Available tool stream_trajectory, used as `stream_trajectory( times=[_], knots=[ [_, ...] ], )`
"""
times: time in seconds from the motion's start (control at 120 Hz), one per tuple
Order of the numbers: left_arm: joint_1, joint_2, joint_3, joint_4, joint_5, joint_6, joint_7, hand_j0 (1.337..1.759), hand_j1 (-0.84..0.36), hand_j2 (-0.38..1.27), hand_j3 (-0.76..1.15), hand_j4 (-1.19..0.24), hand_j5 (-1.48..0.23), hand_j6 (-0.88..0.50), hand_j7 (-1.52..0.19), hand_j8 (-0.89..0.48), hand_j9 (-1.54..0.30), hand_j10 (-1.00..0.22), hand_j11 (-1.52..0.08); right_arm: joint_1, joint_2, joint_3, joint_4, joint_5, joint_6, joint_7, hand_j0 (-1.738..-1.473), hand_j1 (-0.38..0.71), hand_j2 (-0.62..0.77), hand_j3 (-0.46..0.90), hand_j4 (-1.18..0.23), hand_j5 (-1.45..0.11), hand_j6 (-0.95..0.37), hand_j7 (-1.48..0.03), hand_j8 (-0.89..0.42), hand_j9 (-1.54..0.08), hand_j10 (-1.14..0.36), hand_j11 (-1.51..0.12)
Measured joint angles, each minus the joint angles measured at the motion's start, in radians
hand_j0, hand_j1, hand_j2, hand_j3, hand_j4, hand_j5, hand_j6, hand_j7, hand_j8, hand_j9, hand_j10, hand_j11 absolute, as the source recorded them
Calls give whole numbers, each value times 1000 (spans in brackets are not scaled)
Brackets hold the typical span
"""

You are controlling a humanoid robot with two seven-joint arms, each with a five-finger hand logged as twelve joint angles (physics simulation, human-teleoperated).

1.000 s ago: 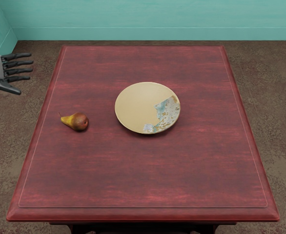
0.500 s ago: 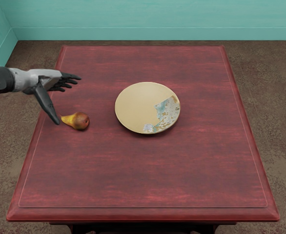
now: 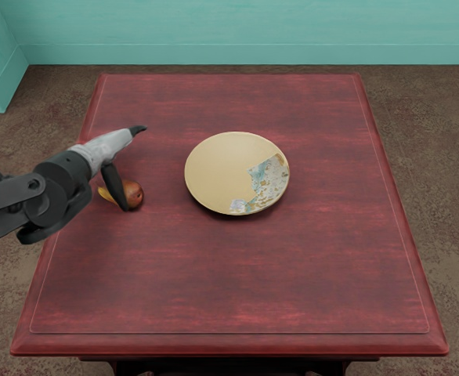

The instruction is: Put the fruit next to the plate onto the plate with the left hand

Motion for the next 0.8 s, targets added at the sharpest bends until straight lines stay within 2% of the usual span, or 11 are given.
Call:
stream_trajectory(
  times=[0.217, 0.567, 0.8],
  knots=[
    [36, -12, 38, 1, 52, 97, 2, 1658, 282, 14, 0, -61, -75, -63, -75, -62, -75, -61, -75, 0, 0, 0, 0, 0, 0, 0, -1658, -349, 0, 0, 0, 0, 0, 0, 0, 0, 0, 0],
    [46, -10, 57, 1, 63, 127, 2, 1658, -27, 90, 0, -323, -417, -324, -417, -324, -417, -323, -417, 0, 0, 0, 0, 0, 0, 0, -1658, -349, 0, 0, 0, 0, 0, 0, 0, 0, 0, 0],
    [44, -7, 64, 1, 62, 126, 2, 1658, -179, 141, 0, -455, -592, -456, -592, -455, -593, -454, -593, 0, 0, 0, 1, 0, 0, 0, -1658, -349, 0, 0, 0, 0, 0, 0, 0, 0, 0, 0]
  ],
)
